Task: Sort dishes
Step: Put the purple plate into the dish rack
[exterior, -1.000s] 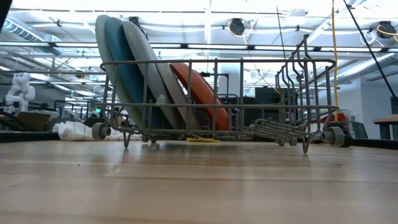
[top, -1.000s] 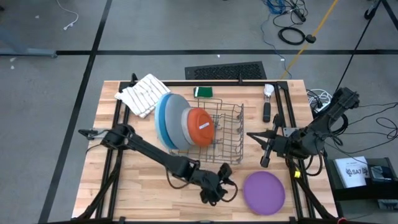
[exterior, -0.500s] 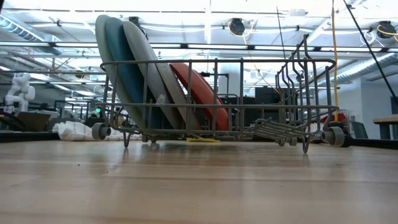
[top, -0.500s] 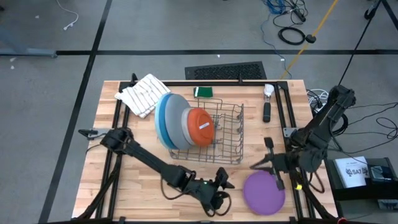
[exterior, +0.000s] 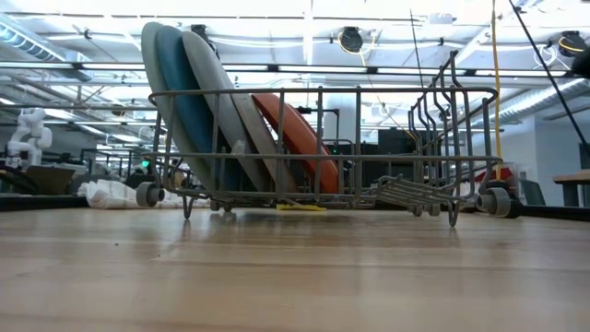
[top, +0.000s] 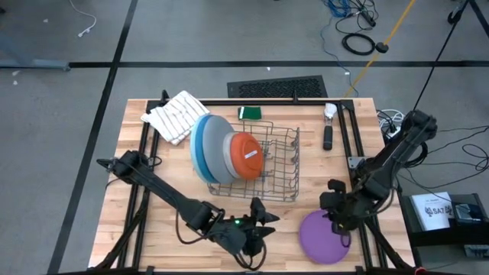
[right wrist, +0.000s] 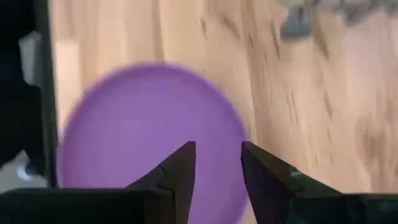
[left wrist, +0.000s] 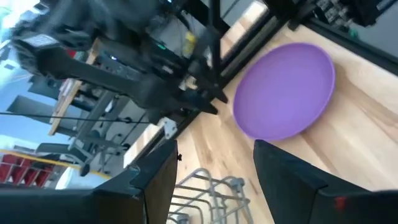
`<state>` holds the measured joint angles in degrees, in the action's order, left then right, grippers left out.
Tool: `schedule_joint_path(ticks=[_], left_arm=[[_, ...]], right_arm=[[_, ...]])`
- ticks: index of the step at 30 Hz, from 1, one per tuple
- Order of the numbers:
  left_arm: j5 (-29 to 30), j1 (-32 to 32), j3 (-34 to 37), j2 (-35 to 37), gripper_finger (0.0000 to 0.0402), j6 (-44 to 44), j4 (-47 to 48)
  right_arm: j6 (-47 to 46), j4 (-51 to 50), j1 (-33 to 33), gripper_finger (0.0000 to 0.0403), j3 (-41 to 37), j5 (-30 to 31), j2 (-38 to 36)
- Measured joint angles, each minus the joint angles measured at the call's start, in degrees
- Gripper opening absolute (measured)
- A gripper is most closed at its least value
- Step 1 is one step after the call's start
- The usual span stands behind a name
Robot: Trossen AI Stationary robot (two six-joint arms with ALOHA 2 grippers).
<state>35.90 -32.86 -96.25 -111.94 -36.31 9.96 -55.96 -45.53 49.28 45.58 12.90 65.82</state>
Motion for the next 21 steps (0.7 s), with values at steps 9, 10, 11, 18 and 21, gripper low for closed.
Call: schedule_joint_path(ticks=[9,10,11,18,21], left_arm=[[2.12,-0.6,0.0,0.92,0.0212,-0.03,0.3],[2.16,-0.54,0.0,0.94,0.0212,-0.02,0.28],[2.16,-0.52,0.0,0.94,0.0212,-0.01,0.39],[2.16,-0.54,0.0,0.94,0.0212,0.01,1.69],[2.16,-0.54,0.0,0.94,0.0212,-0.01,1.72]], right_arm=[[-0.1,-3.42,-4.06,0.0119,0.0,-8.96,8.59],[0.09,-4.37,-4.39,0.0119,0.0,-8.88,9.66],[0.16,-5.21,-4.73,0.0119,0.0,-8.84,10.61],[3.95,-5.16,-7.95,0.0119,0.0,-11.8,15.8],[6.19,-4.43,-9.24,0.0119,0.0,-13.54,17.81]])
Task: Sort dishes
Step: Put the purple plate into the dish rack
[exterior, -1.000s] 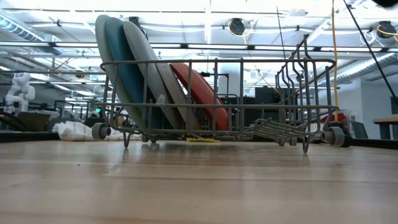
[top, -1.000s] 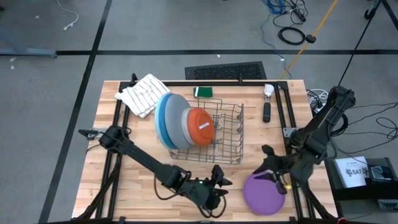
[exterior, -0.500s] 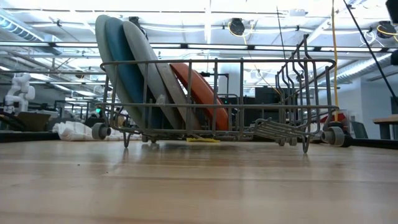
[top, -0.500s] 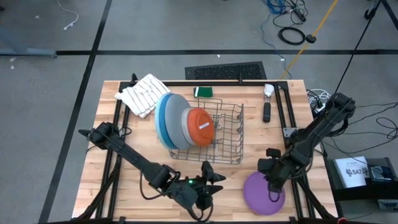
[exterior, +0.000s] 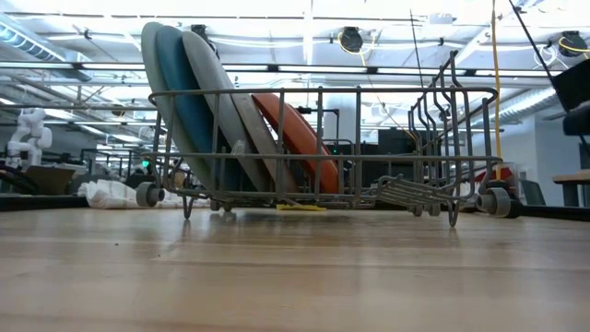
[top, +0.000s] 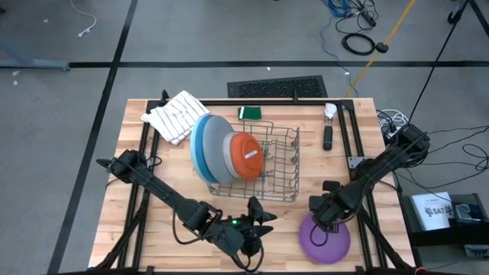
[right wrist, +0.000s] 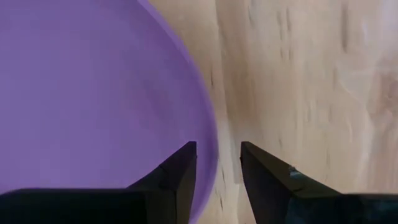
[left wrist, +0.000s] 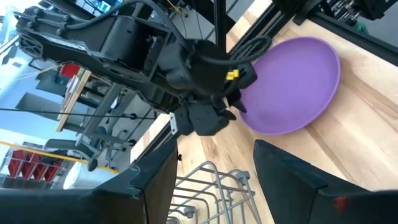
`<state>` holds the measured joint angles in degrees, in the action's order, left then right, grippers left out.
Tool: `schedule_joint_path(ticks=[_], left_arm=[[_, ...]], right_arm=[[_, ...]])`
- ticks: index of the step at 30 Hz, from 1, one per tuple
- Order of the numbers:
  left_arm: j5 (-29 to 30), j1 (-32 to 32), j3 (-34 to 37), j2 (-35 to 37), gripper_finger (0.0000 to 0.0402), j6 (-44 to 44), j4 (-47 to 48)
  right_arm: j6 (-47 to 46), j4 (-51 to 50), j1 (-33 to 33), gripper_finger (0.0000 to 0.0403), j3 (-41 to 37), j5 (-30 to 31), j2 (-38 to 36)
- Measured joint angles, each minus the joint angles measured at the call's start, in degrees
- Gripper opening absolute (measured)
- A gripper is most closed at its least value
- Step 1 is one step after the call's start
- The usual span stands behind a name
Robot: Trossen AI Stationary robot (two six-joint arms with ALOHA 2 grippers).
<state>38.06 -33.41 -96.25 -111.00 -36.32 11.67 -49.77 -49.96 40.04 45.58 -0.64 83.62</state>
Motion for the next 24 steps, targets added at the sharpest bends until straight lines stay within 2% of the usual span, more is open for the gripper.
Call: schedule_joint_path(ticks=[7,10,14,16,21,24], left_arm=[[0.0,0.0,0.0,-0.02,0.0212,0.0,0.03],[-0.01,0.0,0.0,-0.02,0.0212,0.0,0.09],[0.0,0.0,0.0,-0.02,0.0212,0.0,0.64],[1.4,0.0,0.0,-0.02,0.0212,-0.02,1.3],[10.46,0.12,0.0,-0.02,0.0212,1.77,1.38],[7.92,0.83,0.0,0.3,0.0212,7.31,3.25]], right_arm=[[7.18,4.84,-3.36,0.0111,0.0,-2.85,3.65],[9.47,6.4,-4.44,0.008,0.0,-2.91,4.25],[12.42,9.14,-5.29,0.0017,0.0,-3.59,4.13],[13.56,10.72,-5.58,0.0011,0.11,-4.82,4.12],[16.03,13.23,-5.58,0.0004,0.07,-5.86,3.62],[17.01,12.68,-5.58,0.0003,0.87,-5.05,2.53]])
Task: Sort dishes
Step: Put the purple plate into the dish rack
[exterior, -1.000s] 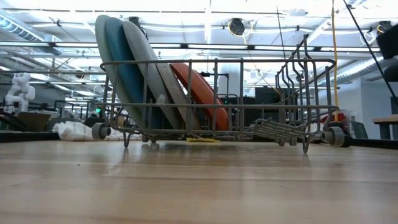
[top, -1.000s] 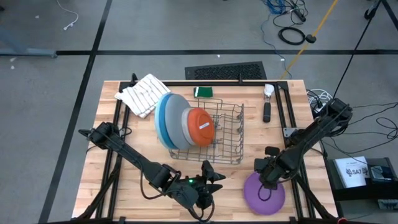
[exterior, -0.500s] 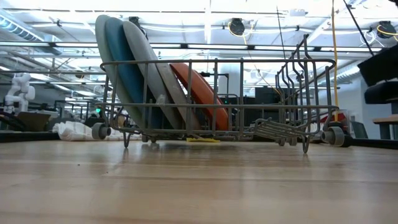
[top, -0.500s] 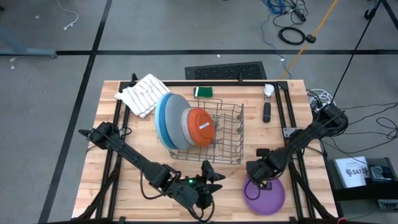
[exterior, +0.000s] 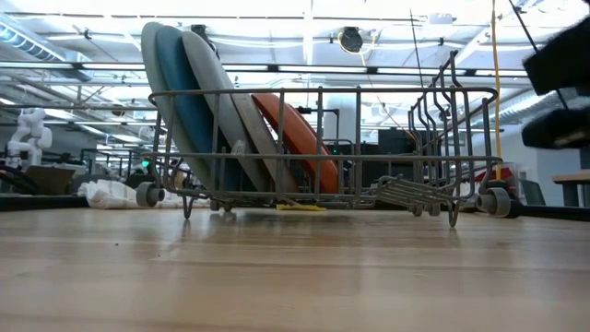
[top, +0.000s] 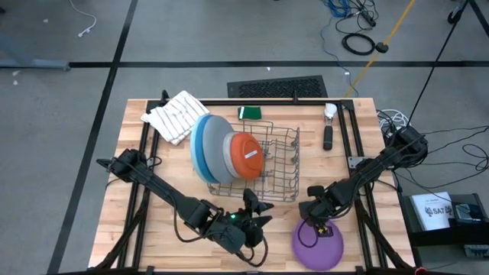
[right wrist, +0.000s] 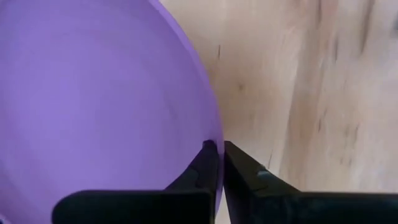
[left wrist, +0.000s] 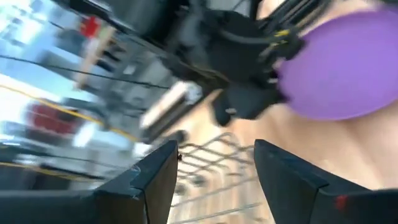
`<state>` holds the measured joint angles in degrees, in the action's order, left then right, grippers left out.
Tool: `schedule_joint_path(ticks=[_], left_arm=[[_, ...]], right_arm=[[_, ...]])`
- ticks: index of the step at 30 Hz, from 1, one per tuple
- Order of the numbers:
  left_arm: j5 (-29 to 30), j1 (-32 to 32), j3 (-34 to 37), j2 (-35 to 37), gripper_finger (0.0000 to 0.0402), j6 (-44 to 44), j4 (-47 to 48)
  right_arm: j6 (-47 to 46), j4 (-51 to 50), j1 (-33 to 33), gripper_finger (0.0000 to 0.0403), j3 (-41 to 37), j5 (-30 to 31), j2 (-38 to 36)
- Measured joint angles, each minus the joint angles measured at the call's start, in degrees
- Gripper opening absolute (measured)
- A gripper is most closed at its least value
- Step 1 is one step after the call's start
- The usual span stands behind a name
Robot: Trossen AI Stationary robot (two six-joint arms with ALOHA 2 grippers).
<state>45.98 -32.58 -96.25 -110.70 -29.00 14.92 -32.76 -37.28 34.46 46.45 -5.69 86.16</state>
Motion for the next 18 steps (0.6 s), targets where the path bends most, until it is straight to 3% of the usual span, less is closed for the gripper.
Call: schedule_joint_path(ticks=[5,9,18], left_arm=[[-11.58,3.4,0.0,1.01,0.0212,14.5,6.66],[-17.34,6.2,0.1,0.86,0.0212,22.06,8.44],[-14.34,8.88,0.28,2.01,0.0212,28.65,8.24]], right_arm=[[2.07,-2.04,0.13,0.0002,3.61,6.34,-3.09],[4.62,-5.6,0.73,0.0002,8.58,13.05,-5.79],[6.75,-19.52,1.81,0.0001,22.46,33.69,-7.81]])
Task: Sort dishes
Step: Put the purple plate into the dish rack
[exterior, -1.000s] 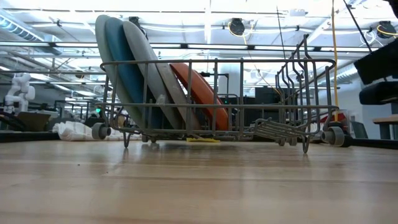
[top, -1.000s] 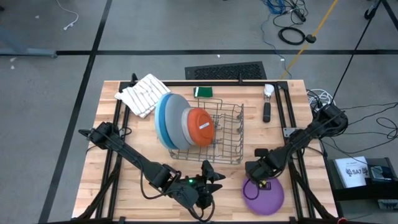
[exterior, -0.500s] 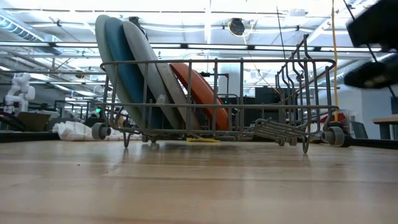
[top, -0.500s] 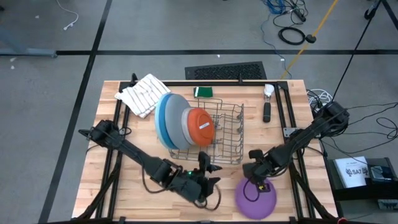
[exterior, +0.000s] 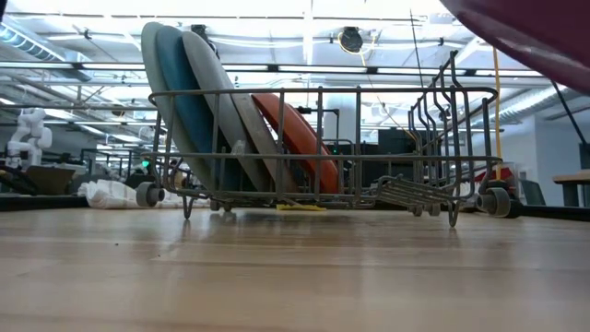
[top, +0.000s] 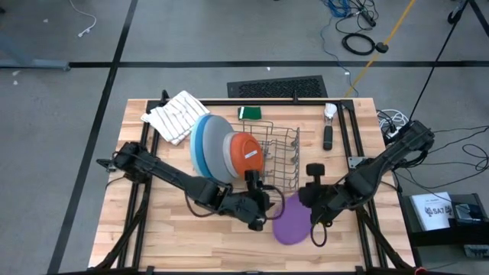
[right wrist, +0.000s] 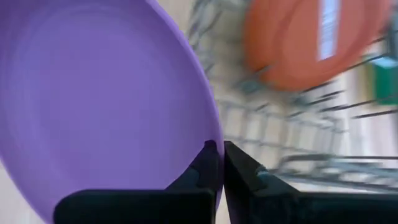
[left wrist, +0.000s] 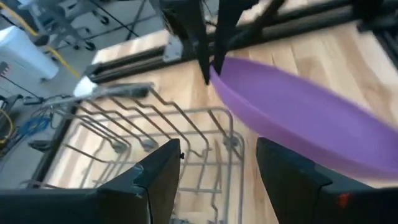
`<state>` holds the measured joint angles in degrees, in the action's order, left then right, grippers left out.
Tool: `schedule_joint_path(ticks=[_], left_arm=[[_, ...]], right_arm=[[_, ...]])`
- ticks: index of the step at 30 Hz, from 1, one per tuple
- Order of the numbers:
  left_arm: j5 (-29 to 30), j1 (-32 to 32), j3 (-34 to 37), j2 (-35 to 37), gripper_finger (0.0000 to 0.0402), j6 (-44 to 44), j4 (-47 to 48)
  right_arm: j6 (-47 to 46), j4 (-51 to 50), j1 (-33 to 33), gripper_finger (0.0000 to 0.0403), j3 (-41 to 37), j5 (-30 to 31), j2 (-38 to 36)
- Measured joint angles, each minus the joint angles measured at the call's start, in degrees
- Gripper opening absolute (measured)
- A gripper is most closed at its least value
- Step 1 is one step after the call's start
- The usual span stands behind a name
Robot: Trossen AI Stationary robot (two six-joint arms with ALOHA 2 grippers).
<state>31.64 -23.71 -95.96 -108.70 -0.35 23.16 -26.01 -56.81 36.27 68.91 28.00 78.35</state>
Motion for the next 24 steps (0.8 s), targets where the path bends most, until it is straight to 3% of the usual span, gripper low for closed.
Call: schedule_joint_path(ticks=[6,13,20,24], left_arm=[[6.38,0.0,-0.03,8.95,0.0212,-0.26,-1.28],[5.1,1.17,-0.07,16.46,0.0212,-0.1,-1.21],[6.45,1.62,-0.07,16.95,0.0212,-5.02,-2.17],[8.41,2.31,-0.05,16.95,0.0212,-6.23,-2.23]], right_arm=[[1.46,-4.86,0.0,0.0001,5.42,10.49,0.08],[4.24,-4.51,-0.22,0.0001,8.53,29.12,0.1],[15.98,6.89,-0.04,0.0001,9.99,50.16,0.1],[23.22,15.22,-0.07,0.0001,10.03,57.7,0.1]])
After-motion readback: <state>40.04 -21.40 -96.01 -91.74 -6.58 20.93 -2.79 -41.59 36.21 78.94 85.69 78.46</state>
